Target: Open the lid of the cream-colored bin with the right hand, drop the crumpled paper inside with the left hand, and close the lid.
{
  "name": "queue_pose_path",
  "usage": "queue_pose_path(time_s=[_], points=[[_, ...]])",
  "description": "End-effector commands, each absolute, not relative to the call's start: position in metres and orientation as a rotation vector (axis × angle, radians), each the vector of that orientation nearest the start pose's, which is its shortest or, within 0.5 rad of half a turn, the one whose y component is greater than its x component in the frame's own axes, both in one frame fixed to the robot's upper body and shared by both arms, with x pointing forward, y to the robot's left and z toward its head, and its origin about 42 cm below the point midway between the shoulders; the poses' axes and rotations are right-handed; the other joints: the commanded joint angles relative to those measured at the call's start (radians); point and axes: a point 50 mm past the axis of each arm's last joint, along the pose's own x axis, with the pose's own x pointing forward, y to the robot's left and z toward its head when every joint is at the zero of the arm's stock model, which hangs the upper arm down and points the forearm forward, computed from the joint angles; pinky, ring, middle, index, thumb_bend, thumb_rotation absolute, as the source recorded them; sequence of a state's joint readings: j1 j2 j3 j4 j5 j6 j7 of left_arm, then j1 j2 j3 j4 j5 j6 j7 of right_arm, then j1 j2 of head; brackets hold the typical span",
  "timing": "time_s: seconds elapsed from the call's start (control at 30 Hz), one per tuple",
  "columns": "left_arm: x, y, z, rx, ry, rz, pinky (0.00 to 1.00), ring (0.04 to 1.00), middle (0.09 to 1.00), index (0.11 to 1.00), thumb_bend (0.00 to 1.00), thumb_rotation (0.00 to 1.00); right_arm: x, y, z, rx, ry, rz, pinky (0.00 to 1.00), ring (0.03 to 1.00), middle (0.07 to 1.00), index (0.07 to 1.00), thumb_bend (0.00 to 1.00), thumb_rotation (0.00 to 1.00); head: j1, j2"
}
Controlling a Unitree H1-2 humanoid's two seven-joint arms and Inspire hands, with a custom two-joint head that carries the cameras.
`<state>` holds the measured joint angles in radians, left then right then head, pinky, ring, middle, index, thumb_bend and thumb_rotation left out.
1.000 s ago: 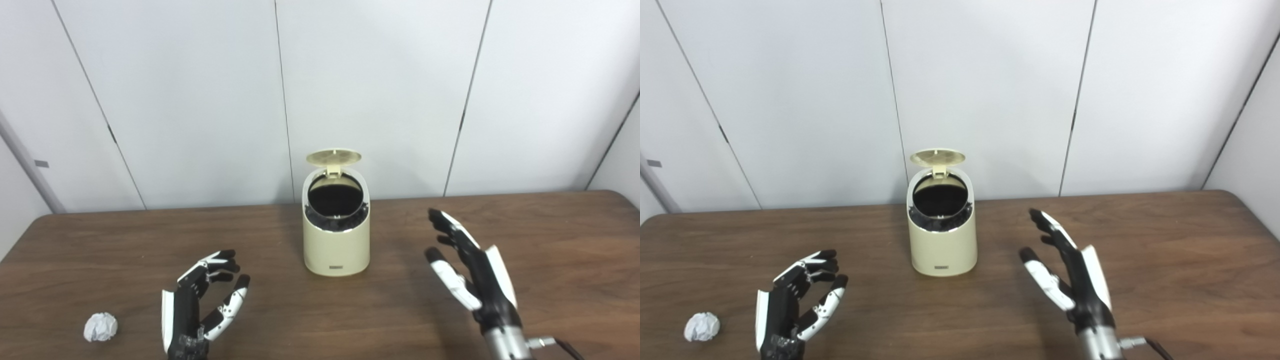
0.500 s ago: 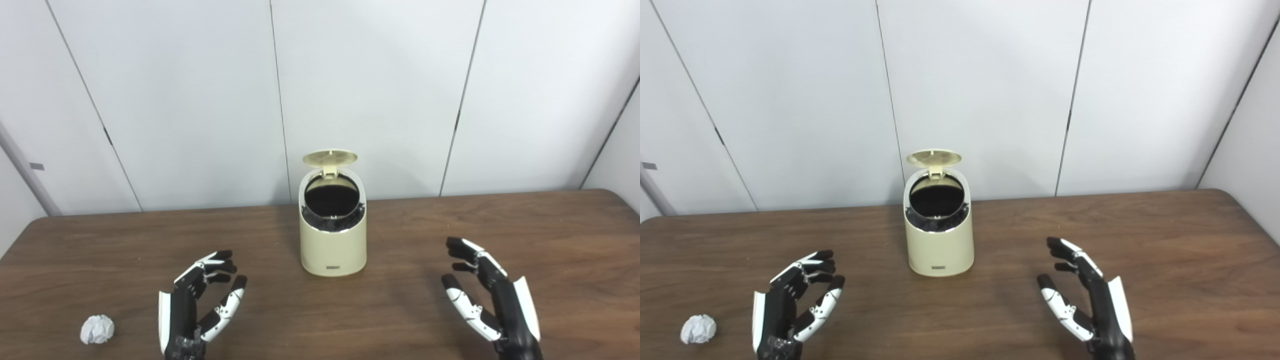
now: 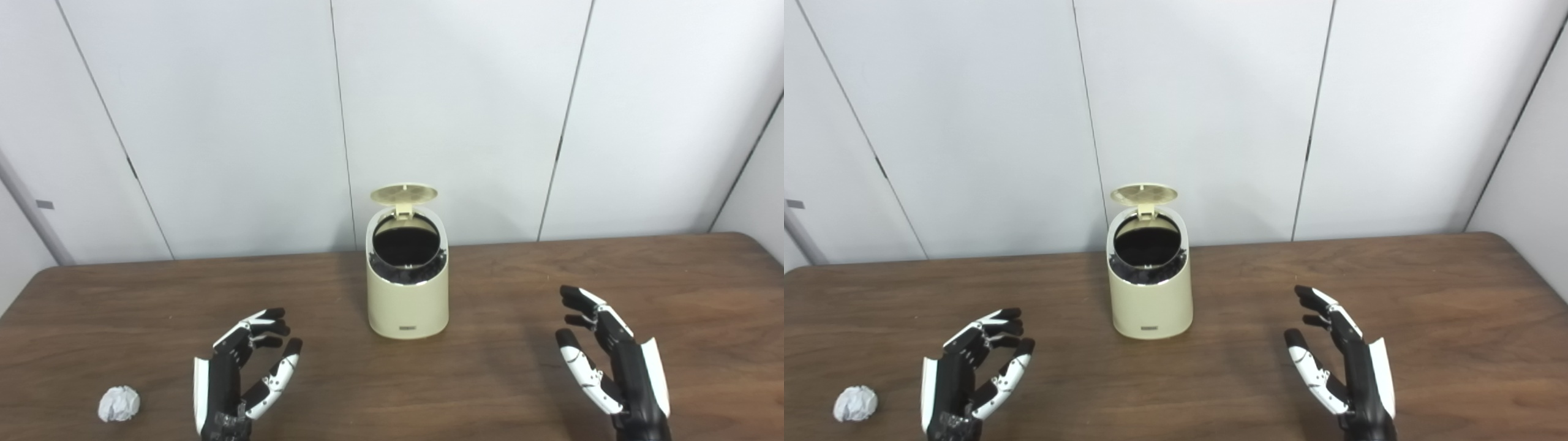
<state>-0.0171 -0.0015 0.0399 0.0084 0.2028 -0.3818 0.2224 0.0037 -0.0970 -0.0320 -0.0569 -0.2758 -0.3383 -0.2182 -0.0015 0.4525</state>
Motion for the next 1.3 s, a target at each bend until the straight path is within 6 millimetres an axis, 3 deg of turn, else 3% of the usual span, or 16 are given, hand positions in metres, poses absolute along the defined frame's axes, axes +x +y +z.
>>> queue_pose_path(time_s=[0.0, 0.13, 0.27, 0.43, 0.63, 0.77, 0.83, 0.87, 0.93, 1.1, 1.17, 1.27], points=[[0.272, 0.233, 0.111, 0.230, -0.394, 0.208, 0.57, 0.671, 0.700, 0.497, 0.48, 0.07, 0.275, -0.246, 0.128, -0.317, -0.425, -0.180, 0.71, 0.798, 0.800, 0.760, 0.21, 0.62, 0.020, 0.000], [0.273, 0.233, 0.120, 0.297, -0.446, 0.225, 0.54, 0.647, 0.683, 0.497, 0.48, 0.07, 0.277, -0.249, 0.126, -0.333, -0.433, -0.193, 0.70, 0.786, 0.789, 0.752, 0.21, 0.61, 0.055, 0.002], [0.272, 0.236, 0.141, 0.368, -0.512, 0.267, 0.53, 0.654, 0.682, 0.497, 0.48, 0.08, 0.279, -0.257, 0.123, -0.330, -0.434, -0.190, 0.71, 0.792, 0.791, 0.754, 0.20, 0.60, 0.105, 0.000], [0.266, 0.256, 0.167, 0.536, -0.581, 0.350, 0.52, 0.637, 0.668, 0.498, 0.48, 0.08, 0.285, -0.268, 0.117, -0.346, -0.436, -0.186, 0.71, 0.793, 0.795, 0.759, 0.19, 0.65, 0.189, -0.013], [0.257, 0.281, 0.183, 0.652, -0.593, 0.457, 0.50, 0.637, 0.670, 0.496, 0.48, 0.08, 0.291, -0.279, 0.111, -0.376, -0.419, -0.184, 0.72, 0.802, 0.803, 0.767, 0.17, 0.72, 0.280, -0.026], [0.251, 0.316, 0.178, 0.713, -0.595, 0.535, 0.53, 0.653, 0.687, 0.497, 0.48, 0.08, 0.296, -0.288, 0.109, -0.378, -0.402, -0.187, 0.73, 0.806, 0.804, 0.770, 0.18, 0.78, 0.353, -0.022], [0.248, 0.333, 0.174, 0.753, -0.584, 0.571, 0.55, 0.665, 0.703, 0.641, 0.35, 0.27, 0.297, -0.292, 0.108, -0.381, -0.398, -0.188, 0.73, 0.806, 0.805, 0.773, 0.17, 0.81, 0.371, -0.021], [0.246, 0.340, 0.172, 0.775, -0.575, 0.585, 0.56, 0.665, 0.707, 0.661, 0.33, 0.29, 0.298, -0.294, 0.108, -0.381, -0.396, -0.189, 0.72, 0.803, 0.803, 0.772, 0.17, 0.82, 0.390, -0.018], [0.243, 0.353, 0.168, 0.818, -0.569, 0.610, 0.50, 0.636, 0.692, 0.676, 0.32, 0.24, 0.299, -0.299, 0.109, -0.385, -0.393, -0.189, 0.71, 0.797, 0.800, 0.773, 0.19, 0.87, 0.414, -0.016], [0.242, 0.360, 0.168, 0.866, -0.570, 0.635, 0.45, 0.599, 0.668, 0.666, 0.31, 0.28, 0.301, -0.309, 0.110, -0.384, -0.388, -0.184, 0.70, 0.801, 0.802, 0.776, 0.22, 0.93, 0.480, -0.009], [0.240, 0.359, 0.171, 0.882, -0.560, 0.645, 0.46, 0.603, 0.659, 0.654, 0.30, 0.20, 0.302, -0.313, 0.110, -0.389, -0.385, -0.181, 0.69, 0.799, 0.801, 0.774, 0.25, 0.96, 0.499, -0.006], [0.238, 0.360, 0.172, 0.916, -0.534, 0.660, 0.47, 0.610, 0.657, 0.638, 0.29, 0.23, 0.303, -0.318, 0.110, -0.386, -0.374, -0.172, 0.66, 0.784, 0.793, 0.770, 0.30, 0.99, 0.523, -0.005]])
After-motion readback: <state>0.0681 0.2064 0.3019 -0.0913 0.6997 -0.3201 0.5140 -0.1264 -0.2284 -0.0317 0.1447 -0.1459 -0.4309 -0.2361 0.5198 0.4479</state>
